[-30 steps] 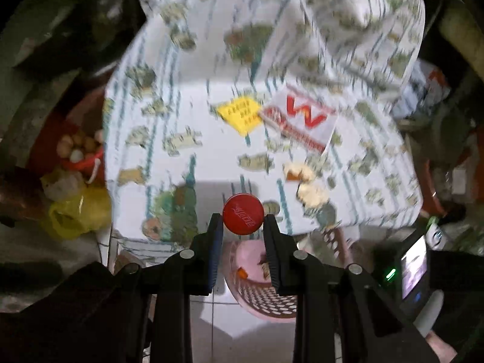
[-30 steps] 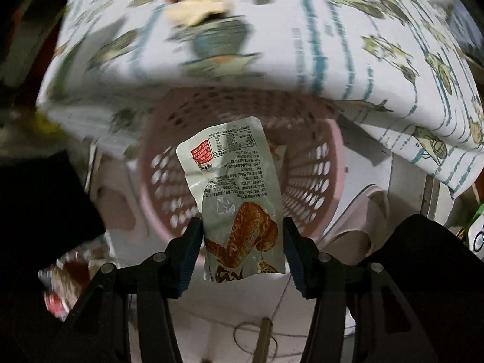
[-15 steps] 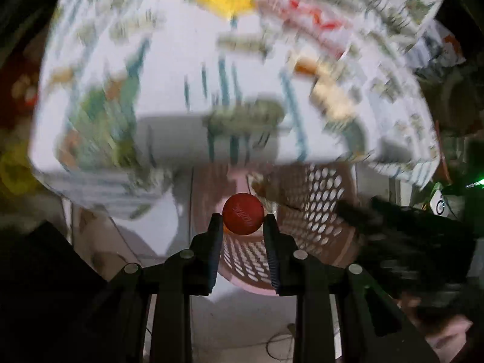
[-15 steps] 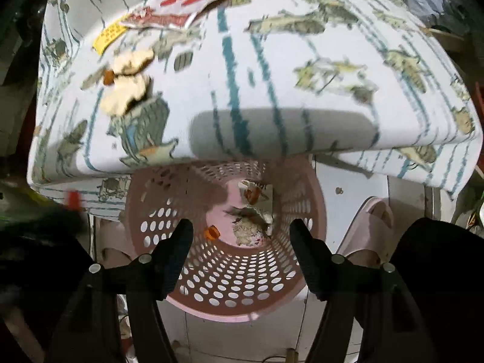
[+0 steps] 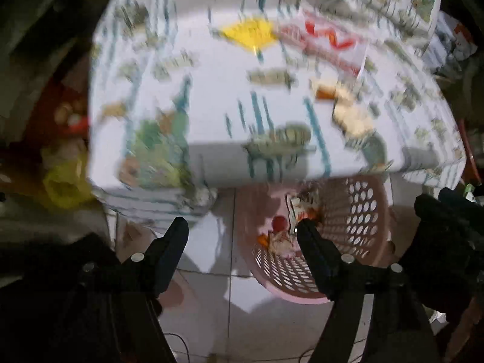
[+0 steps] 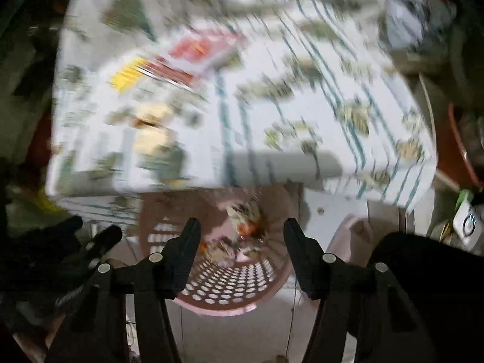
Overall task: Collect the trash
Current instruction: 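Move both open tools back over the bread scraps on the table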
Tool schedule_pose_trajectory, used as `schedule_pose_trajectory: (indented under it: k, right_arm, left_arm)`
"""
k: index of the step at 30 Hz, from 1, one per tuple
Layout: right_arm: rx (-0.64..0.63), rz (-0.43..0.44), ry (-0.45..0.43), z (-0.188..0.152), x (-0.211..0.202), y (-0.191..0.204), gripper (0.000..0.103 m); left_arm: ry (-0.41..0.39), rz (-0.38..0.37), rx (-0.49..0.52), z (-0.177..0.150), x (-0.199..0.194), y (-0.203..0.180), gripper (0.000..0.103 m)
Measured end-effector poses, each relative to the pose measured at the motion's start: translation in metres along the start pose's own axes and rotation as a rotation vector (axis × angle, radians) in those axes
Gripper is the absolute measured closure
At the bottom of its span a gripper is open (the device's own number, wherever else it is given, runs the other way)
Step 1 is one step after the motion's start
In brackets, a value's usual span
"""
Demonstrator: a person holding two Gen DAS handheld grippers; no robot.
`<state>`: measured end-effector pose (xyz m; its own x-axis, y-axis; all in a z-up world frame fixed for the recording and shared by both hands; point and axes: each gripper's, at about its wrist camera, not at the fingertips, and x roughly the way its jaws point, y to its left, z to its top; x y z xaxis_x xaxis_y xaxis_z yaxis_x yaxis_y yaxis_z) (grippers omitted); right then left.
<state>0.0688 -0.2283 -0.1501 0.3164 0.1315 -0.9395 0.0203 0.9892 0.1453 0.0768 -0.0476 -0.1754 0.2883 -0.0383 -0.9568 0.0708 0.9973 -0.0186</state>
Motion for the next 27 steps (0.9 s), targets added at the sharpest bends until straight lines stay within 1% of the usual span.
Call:
schedule_pose_trajectory:
  k: [1, 3, 5, 7, 10, 12, 14, 16, 18, 20, 21, 23, 25, 27]
  right_arm:
    - [-0.018, 0.009, -0.023, 0.003, -0.008, 0.003, 0.043]
    - [-0.046, -0.003, -0.090, 0.011, -0.024, 0.010, 0.043]
    - [-0.047, -0.008, -0.146, 0.019, -0.038, 0.012, 0.043]
    - [-0.059, -0.014, -0.188, 0.024, -0.050, 0.015, 0.043]
    - [-0.108, -0.064, -0.236, 0.029, -0.062, 0.019, 0.043]
    - [-0.132, -0.062, -0.238, 0.029, -0.063, 0.022, 0.043]
    - [-0.138, -0.050, -0.230, 0.030, -0.061, 0.024, 0.045]
    - [-0.146, -0.031, -0.229, 0.028, -0.059, 0.027, 0.045]
    - [-0.162, -0.013, -0.227, 0.028, -0.058, 0.032, 0.045]
    - [-0.177, -0.003, -0.236, 0.027, -0.058, 0.036, 0.045]
    - [-0.183, -0.001, -0.238, 0.026, -0.057, 0.039, 0.045]
    - [-0.197, 0.008, -0.225, 0.025, -0.054, 0.042, 0.045]
    - [-0.202, 0.023, -0.198, 0.028, -0.052, 0.045, 0.046]
    - [-0.203, 0.041, -0.170, 0.035, -0.051, 0.048, 0.047]
  left_arm:
    - [-0.031, 0.001, 0.001, 0.003, -0.011, 0.003, 0.030]
    - [-0.092, -0.009, -0.013, 0.011, -0.034, 0.009, 0.030]
    - [-0.109, -0.009, -0.031, 0.015, -0.052, 0.018, 0.030]
    - [-0.119, -0.044, -0.034, 0.021, -0.063, 0.024, 0.030]
    - [-0.165, -0.047, -0.077, 0.026, -0.083, 0.034, 0.030]
    - [-0.213, -0.033, -0.083, 0.029, -0.097, 0.039, 0.029]
    - [-0.262, -0.002, -0.082, 0.031, -0.111, 0.041, 0.024]
    - [-0.298, 0.015, -0.081, 0.035, -0.120, 0.044, 0.022]
    - [-0.322, 0.006, -0.062, 0.037, -0.126, 0.046, 0.022]
    - [-0.338, -0.022, -0.031, 0.039, -0.131, 0.044, 0.019]
    - [-0.352, -0.023, -0.031, 0.040, -0.134, 0.044, 0.017]
    - [-0.383, -0.021, -0.038, 0.042, -0.138, 0.045, 0.013]
    - [-0.395, -0.032, -0.043, 0.045, -0.138, 0.047, 0.006]
    - [-0.391, -0.022, -0.076, 0.048, -0.136, 0.052, 0.005]
